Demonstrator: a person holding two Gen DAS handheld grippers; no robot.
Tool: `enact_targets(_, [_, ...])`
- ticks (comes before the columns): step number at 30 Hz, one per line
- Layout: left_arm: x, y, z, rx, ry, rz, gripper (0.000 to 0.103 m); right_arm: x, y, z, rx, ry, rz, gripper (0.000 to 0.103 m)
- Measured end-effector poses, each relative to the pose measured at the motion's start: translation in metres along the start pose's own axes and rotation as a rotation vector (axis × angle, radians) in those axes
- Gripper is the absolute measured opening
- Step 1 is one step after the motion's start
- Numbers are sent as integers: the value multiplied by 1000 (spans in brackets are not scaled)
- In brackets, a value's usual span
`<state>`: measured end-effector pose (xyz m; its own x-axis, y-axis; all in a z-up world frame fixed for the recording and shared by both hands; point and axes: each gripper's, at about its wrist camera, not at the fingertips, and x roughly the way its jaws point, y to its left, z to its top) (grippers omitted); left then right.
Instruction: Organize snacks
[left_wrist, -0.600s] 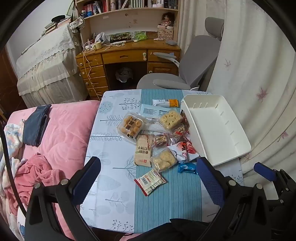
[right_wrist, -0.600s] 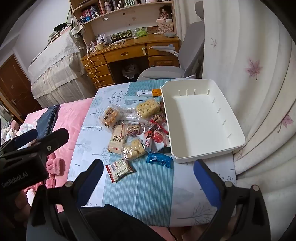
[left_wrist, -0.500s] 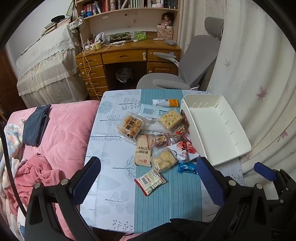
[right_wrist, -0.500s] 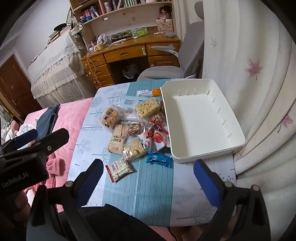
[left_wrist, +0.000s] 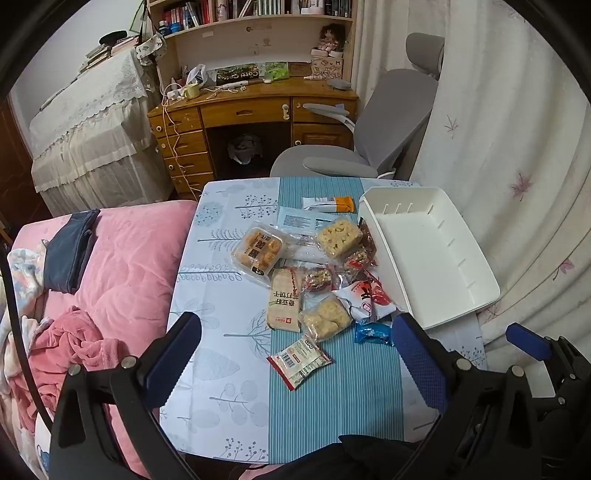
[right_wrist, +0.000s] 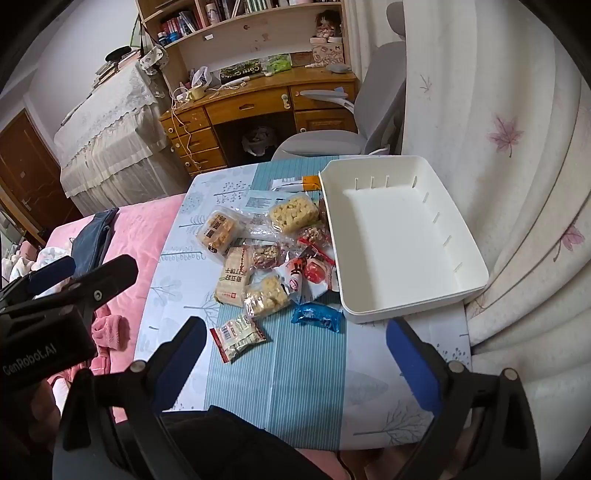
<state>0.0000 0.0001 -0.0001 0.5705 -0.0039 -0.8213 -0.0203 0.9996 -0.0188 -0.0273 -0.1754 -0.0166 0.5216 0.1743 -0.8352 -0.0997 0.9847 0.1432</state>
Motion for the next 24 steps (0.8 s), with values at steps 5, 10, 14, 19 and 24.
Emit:
enact_targets(5, [0, 0, 0, 0, 0, 0, 103, -1, 1, 0, 1, 6, -6, 98])
enact_targets(10, [0, 0, 0, -1, 2, -2, 103, 1, 0, -1, 0, 9, -11, 98])
enact_targets(14, [0, 0, 0, -1, 4, -2, 103, 2, 1, -1, -1, 11, -11, 98])
enact_targets(19, [0, 0, 0, -3, 3, -2, 103, 1, 4, -2, -13, 13, -15, 98])
enact_targets(24, [5, -9, -5, -1, 11, -3, 103, 1, 5, -3, -10, 14, -17, 98])
